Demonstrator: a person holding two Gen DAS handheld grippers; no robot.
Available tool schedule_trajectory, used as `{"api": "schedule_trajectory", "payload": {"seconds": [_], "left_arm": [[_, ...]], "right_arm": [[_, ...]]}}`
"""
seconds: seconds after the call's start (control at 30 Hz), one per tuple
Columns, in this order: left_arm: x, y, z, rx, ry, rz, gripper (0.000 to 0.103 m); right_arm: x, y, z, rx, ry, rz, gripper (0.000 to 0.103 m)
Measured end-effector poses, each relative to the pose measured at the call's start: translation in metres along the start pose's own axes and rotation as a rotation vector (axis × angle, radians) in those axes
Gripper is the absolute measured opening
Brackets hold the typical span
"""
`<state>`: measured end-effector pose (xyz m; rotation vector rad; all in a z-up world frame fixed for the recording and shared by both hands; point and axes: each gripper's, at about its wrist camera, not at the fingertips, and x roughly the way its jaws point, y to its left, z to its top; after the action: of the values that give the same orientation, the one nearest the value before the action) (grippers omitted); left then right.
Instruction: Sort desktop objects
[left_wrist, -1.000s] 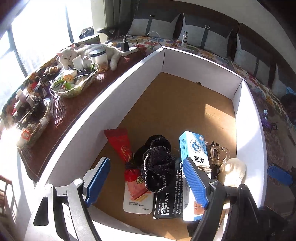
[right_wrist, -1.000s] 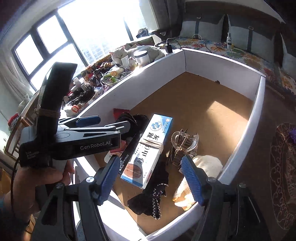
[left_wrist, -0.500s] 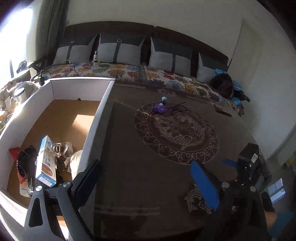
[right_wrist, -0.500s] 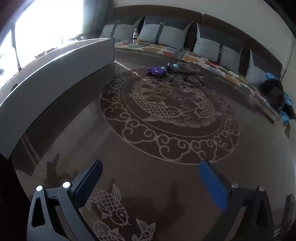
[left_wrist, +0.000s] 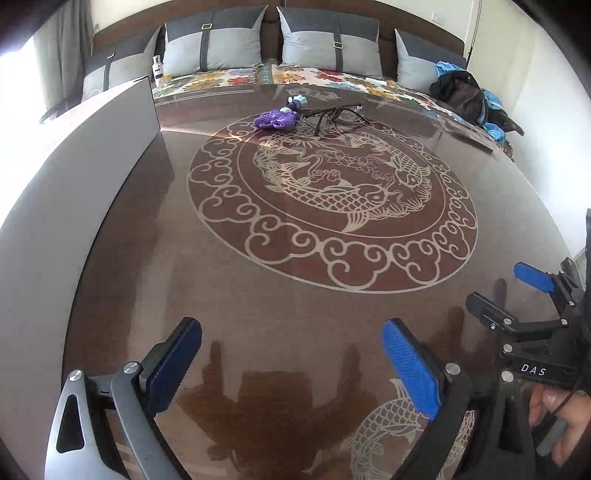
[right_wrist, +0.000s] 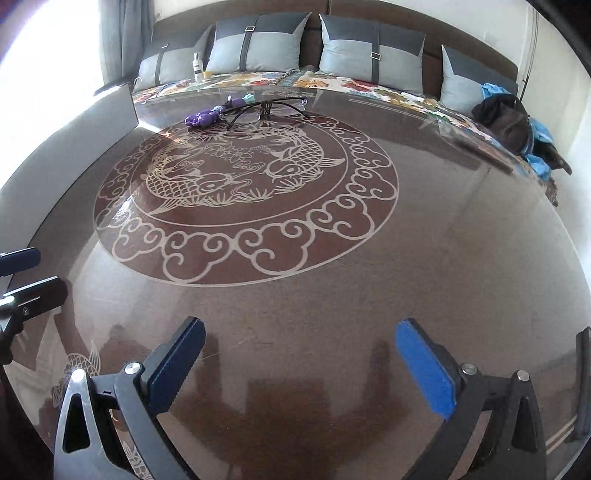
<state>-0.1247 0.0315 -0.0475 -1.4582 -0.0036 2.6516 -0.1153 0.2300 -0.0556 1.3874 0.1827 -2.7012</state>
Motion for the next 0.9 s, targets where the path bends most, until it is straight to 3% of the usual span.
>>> {"api": "schedule_trajectory", "payload": {"seconds": [0.33, 0.43, 0.7, 0.9], "left_arm": [[0.037, 0.004, 0.025, -0.047, 0.031, 0.052, 0.1], [0.043, 0.0, 0.029, -0.021, 0.007, 0.081, 0.1], [0.054, 0.0, 0.045, -0.027, -0.033, 0.09, 0.103], [0.055, 0.0, 0.047, -0.028, -0.034, 0.088, 0.103]], "right_arm": [[0.017, 0.003, 0.02, -0.09, 0.002, -0.022, 0.103], [0.02, -0.001, 0.022, -0.103, -0.022, -0.009, 0.103], [0.028, -0.016, 0.022, -0.038, -0.003, 0.086, 0.103], [0.027, -0.015, 0.022, -0.038, -0.005, 0.084, 0.103]]}}
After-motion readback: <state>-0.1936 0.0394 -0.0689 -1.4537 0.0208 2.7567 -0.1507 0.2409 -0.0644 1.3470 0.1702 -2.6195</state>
